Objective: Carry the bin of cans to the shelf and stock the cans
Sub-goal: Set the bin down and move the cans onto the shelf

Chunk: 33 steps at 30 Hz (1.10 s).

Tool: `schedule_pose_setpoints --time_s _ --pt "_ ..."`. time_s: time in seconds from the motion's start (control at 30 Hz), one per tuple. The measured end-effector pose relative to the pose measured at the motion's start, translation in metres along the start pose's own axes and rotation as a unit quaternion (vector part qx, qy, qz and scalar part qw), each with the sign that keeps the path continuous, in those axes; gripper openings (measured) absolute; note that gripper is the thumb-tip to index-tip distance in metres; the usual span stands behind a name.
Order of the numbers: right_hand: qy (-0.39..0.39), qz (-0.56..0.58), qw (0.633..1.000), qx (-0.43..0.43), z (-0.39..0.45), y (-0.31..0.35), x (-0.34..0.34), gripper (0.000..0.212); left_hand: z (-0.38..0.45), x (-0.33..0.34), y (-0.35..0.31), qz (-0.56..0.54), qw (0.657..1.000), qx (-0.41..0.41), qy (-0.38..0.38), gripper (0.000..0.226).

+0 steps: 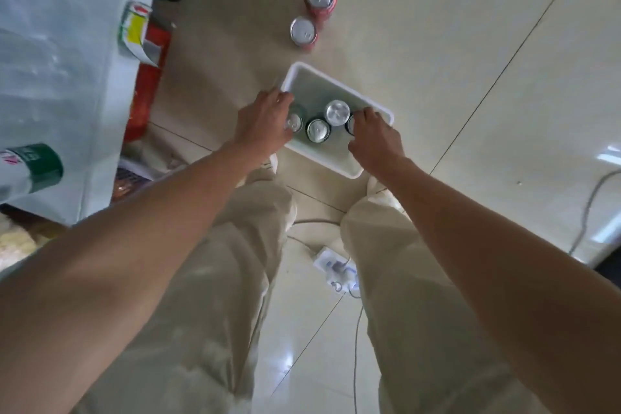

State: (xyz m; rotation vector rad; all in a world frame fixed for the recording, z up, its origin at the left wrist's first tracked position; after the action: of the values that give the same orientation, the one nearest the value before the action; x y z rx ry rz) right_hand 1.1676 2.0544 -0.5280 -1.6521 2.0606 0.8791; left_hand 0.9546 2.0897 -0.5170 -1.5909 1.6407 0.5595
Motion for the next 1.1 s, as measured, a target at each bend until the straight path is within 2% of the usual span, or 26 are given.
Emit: schedule_pose_setpoints --time_s 0.13,0.3,0.43,0.57,0.67,0.83,0.97,1.1 --pt "0.002 -0.037 0.999 -0.003 0.028 -0.006 0.022 0.054 0.024 0.025 -0.008 0.112 0.990 0.074 0.034 0.051" --pt "0.009 -0.088 0.996 -0.010 0.053 -0.014 0.036 0.054 0.038 0.048 -0.021 0.225 0.970 0.056 0.075 0.042" --pt "-0.021 -0.070 0.997 -0.023 0.058 -0.021 0.036 0.041 0.046 0.041 -0.026 0.228 0.968 0.040 0.095 0.035" --pt "-0.024 -0.041 0.999 -0.004 0.027 -0.011 0.015 0.043 0.028 0.013 -0.028 0.188 0.976 0.034 0.107 0.040" --pt "-0.020 -0.029 0.999 0.010 -0.013 0.005 -0.026 0.037 -0.004 -0.026 -0.031 0.174 0.979 0.020 0.104 0.040" --pt "-0.020 -0.014 0.999 0.021 -0.093 0.043 -0.129 0.034 -0.091 -0.126 -0.055 0.117 0.992 -0.013 0.043 0.034" --pt "-0.032 -0.049 0.998 -0.020 -0.163 0.101 -0.231 0.032 -0.177 -0.211 -0.075 0.028 0.993 -0.116 -0.011 0.039" --pt "-0.041 -0.086 0.990 -0.100 -0.240 0.176 -0.330 0.034 -0.263 -0.296 -0.095 -0.066 0.972 -0.220 -0.058 0.044"
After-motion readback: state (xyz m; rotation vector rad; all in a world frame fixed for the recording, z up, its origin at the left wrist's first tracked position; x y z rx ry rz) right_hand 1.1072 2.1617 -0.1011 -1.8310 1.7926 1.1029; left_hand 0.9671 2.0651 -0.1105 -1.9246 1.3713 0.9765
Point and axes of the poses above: each hand's wrist, its own z-axis towards the middle knuckle, its own x-axis out of the palm, y = z × x, the point moved 3 cm from there along z, towards the middle knuckle, and after that the axes turned 2 degrees about -x, right-handed, at the moved point
